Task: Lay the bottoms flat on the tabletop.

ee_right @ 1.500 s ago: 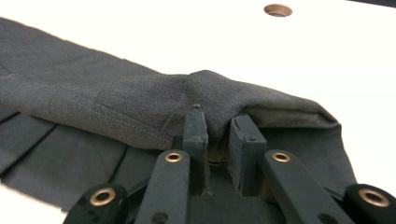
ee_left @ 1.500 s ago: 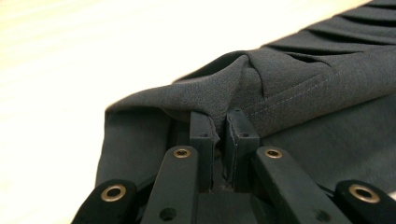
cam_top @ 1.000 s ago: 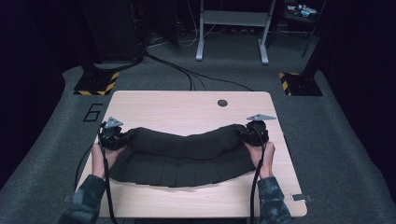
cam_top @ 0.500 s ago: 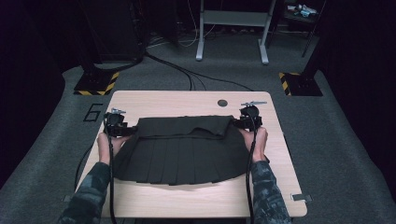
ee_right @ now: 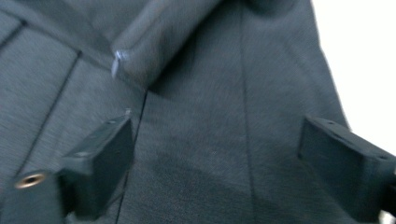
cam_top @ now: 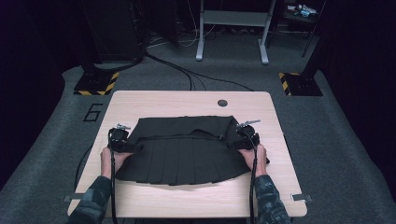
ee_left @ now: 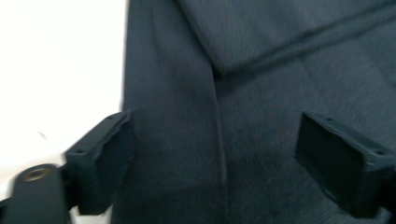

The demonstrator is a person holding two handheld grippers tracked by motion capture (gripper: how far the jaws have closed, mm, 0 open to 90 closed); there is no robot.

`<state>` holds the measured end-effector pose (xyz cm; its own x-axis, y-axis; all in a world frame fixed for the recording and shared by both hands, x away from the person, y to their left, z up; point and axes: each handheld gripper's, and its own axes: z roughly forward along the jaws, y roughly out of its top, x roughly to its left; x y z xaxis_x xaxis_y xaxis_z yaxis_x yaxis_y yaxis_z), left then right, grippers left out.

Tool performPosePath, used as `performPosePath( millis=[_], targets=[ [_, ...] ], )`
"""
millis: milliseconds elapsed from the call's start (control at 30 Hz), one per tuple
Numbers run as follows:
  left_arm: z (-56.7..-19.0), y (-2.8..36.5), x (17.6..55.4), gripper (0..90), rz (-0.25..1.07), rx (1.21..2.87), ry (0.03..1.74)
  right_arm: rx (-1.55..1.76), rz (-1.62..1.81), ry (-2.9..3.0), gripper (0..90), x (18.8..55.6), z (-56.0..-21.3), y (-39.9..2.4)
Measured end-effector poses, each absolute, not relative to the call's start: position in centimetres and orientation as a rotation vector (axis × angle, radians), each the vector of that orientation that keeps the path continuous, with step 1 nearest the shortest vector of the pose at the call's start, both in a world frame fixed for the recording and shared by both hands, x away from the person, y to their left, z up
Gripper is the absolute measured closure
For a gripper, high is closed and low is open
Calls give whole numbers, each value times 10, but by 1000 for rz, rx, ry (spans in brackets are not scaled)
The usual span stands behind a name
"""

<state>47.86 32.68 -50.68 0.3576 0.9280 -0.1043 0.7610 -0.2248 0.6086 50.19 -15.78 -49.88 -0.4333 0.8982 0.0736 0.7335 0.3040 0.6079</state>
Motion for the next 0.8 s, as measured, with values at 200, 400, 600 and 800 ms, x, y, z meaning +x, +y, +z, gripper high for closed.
performPosePath(
  millis=[200,400,600,800],
  targets=[
    [-514,321,474,65,443,2088,1445,1434,742,2303,77,499,-512,-151],
    [-517,315,473,5,468,2127,1432,1449,743,2296,33,497,-513,-151],
    [-519,315,464,2,465,2113,1417,1450,753,2281,13,490,-515,-156],
    [-520,315,457,2,471,2111,1400,1455,768,2279,9,483,-516,-160]
  ],
)
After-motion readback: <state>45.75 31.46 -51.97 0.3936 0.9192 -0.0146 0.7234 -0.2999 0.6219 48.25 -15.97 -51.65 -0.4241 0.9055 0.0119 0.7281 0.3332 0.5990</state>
